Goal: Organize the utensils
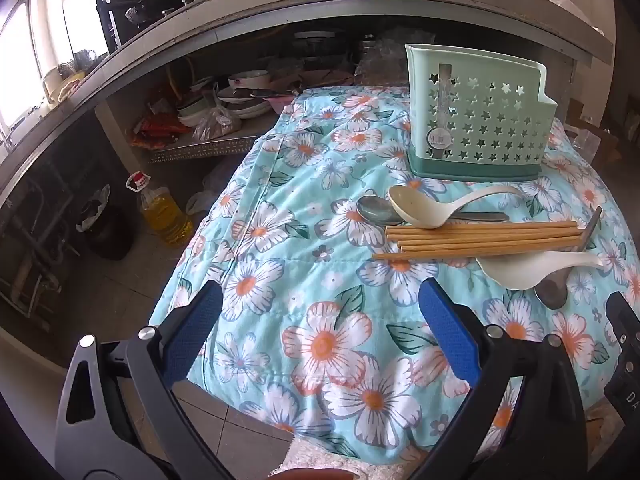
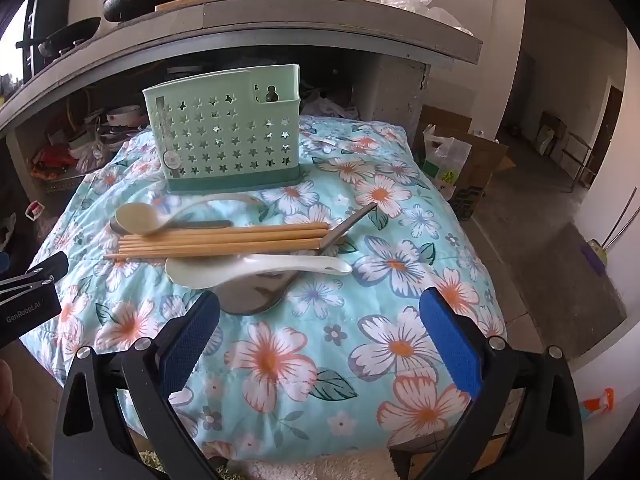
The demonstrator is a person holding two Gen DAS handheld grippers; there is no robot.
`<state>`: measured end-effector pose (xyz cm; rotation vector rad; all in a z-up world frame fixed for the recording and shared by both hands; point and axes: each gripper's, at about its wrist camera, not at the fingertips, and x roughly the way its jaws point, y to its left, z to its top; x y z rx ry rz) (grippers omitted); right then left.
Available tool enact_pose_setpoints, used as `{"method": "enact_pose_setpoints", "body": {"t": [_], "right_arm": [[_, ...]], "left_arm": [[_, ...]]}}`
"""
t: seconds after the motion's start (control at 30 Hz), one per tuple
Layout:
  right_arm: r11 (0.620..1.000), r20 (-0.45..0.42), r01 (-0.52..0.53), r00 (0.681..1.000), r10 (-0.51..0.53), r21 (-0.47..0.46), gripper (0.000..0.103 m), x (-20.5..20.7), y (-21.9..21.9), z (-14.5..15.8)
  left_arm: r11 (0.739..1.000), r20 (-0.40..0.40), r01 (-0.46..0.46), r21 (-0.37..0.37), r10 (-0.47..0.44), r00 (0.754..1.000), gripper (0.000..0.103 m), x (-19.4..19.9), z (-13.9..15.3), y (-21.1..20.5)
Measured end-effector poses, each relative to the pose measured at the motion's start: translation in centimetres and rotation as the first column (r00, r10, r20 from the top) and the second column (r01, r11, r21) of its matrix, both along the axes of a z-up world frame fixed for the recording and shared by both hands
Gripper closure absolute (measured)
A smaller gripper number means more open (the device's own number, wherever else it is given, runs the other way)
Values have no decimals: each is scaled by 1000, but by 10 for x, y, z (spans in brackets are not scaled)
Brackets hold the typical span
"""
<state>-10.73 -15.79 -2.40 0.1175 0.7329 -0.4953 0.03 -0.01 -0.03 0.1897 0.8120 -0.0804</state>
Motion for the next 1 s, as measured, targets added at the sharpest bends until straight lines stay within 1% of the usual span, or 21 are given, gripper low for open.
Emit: {"method": "enact_pose_setpoints", "body": {"t": [0.23,0.27,0.4,1.0], "right_arm": [[1000,-4,5,1000,-5,6,5,2,-5,-4],[1000,5,1,1000,-1,-10,5,2,1,2],[1000,9,1,1000,-1,-10,5,-1,1,4],[1000,16,2,1000,-1,-16,5,-2,0,5]], "left_arm": [[1000,5,-2,-3,2,1000,8,-1,1,1],[1000,5,-2,-4,2,1000,8,-1,2,1],[1000,-4,0,2,0,1000,8,0,0,0],[1000,-6,-1,-4,1,1000,8,-2,-9,-3]]}}
